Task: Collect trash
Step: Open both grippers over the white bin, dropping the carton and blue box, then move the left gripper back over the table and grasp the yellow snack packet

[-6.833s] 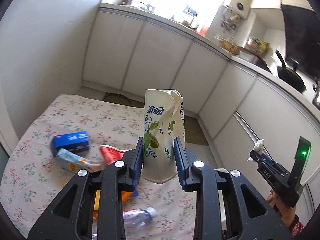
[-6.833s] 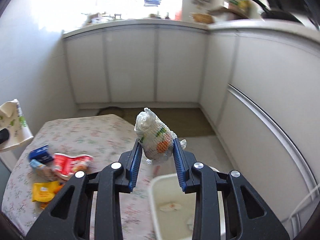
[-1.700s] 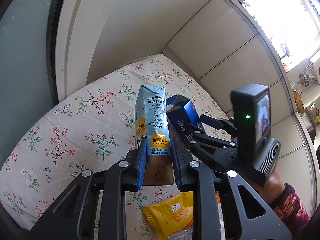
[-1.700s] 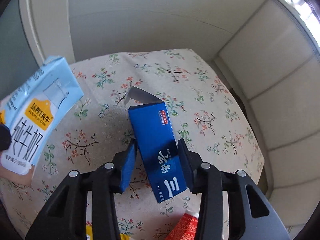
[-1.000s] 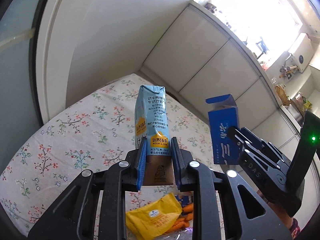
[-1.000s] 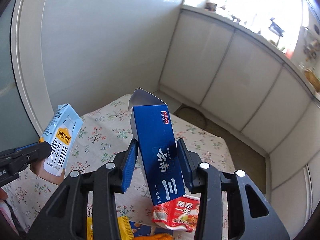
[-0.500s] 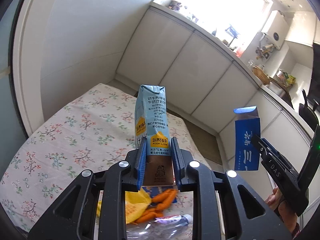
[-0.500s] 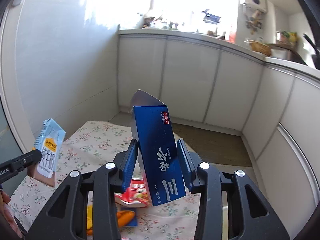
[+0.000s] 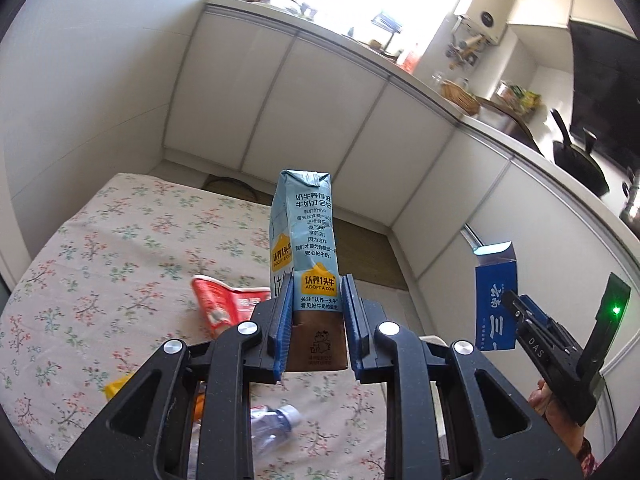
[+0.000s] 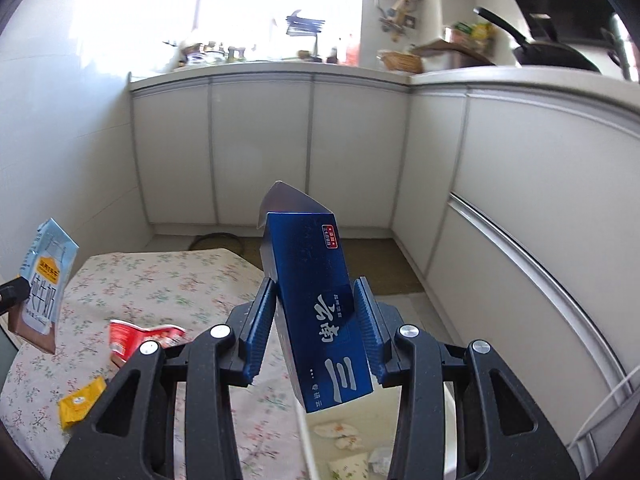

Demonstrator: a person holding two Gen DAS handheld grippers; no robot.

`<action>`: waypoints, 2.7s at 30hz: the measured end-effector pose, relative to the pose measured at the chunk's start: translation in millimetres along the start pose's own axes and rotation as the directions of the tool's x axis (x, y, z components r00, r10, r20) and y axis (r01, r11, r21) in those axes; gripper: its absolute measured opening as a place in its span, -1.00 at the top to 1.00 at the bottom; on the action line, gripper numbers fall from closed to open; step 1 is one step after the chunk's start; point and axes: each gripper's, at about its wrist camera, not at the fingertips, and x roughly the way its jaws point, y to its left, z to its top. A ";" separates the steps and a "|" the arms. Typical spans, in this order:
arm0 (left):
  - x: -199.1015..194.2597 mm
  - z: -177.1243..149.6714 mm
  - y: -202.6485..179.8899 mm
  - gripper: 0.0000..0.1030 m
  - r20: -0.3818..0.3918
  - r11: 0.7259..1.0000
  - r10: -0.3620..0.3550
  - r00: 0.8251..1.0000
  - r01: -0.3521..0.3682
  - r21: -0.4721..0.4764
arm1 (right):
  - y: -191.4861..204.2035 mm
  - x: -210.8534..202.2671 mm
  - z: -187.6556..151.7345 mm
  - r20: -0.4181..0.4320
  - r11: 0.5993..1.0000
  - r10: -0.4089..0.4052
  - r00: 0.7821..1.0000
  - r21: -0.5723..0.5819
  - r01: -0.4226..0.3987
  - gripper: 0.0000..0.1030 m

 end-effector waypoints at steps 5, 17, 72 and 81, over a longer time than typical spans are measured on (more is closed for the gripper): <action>12.9 -12.1 -35.8 0.56 -0.034 0.998 -0.032 0.999 0.034 0.052 | -33.1 3.6 -27.4 -0.050 0.998 -0.045 0.998 0.047 0.048 0.21; 60.4 -44.7 -107.4 0.56 -0.158 0.983 -0.089 0.983 0.112 0.142 | -86.2 12.1 -61.6 -0.158 0.984 -0.098 0.982 0.132 0.119 0.19; 140.0 -91.3 -128.3 -0.74 -0.343 0.967 0.125 0.931 -0.037 0.252 | -110.7 21.2 -72.4 -0.230 0.936 -0.255 0.939 0.183 0.299 -0.87; 136.7 -80.3 -36.4 -0.77 -0.397 0.948 0.282 0.873 -0.192 0.253 | -48.3 40.5 -72.9 -0.273 0.986 -0.147 0.951 0.037 0.163 -0.87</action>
